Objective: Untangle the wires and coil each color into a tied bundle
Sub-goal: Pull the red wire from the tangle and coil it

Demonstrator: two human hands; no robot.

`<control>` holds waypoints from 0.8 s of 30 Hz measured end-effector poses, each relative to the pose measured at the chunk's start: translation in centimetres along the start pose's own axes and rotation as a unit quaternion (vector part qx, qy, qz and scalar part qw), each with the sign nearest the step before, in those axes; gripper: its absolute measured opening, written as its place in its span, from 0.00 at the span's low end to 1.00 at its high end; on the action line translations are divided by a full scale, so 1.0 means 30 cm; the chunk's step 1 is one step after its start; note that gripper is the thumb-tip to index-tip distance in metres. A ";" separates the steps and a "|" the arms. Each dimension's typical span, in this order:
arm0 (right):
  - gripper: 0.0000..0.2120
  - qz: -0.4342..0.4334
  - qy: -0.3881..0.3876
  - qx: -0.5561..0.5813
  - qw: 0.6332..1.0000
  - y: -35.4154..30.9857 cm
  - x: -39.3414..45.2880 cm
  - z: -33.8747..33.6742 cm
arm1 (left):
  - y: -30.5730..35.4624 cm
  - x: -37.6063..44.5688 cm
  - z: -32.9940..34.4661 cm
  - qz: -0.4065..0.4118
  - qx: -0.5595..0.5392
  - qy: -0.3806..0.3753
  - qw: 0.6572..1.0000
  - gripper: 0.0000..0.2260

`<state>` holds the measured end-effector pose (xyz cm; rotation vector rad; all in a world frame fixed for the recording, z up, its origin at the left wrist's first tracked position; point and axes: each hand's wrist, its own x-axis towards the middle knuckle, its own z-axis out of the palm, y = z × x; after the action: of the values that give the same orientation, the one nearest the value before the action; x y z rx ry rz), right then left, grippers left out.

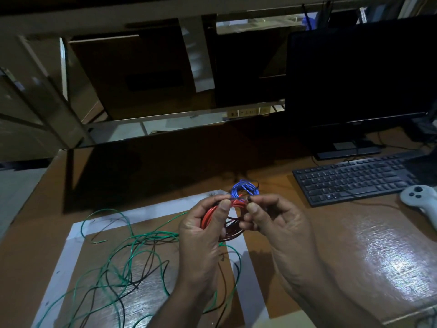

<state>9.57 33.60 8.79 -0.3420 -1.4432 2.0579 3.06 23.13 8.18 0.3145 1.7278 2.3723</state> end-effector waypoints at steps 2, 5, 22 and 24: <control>0.05 -0.001 -0.001 -0.001 1.000 0.002 0.000 0.001 | -0.001 0.001 -0.001 0.002 -0.002 -0.002 1.000 0.13; 0.06 -0.002 -0.001 -0.005 1.000 0.003 0.001 0.002 | -0.004 -0.001 0.001 0.005 0.003 -0.004 1.000 0.12; 0.05 -0.001 0.001 -0.002 1.000 0.003 0.000 -0.001 | -0.006 -0.006 0.002 -0.008 -0.009 -0.002 1.000 0.10; 0.06 0.000 -0.001 -0.004 1.000 0.005 0.000 -0.002 | -0.004 -0.006 0.002 -0.006 -0.006 -0.002 1.000 0.10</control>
<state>9.57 33.62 8.63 -0.3444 -1.4538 2.0531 3.24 23.18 8.08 0.3048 1.7091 2.3701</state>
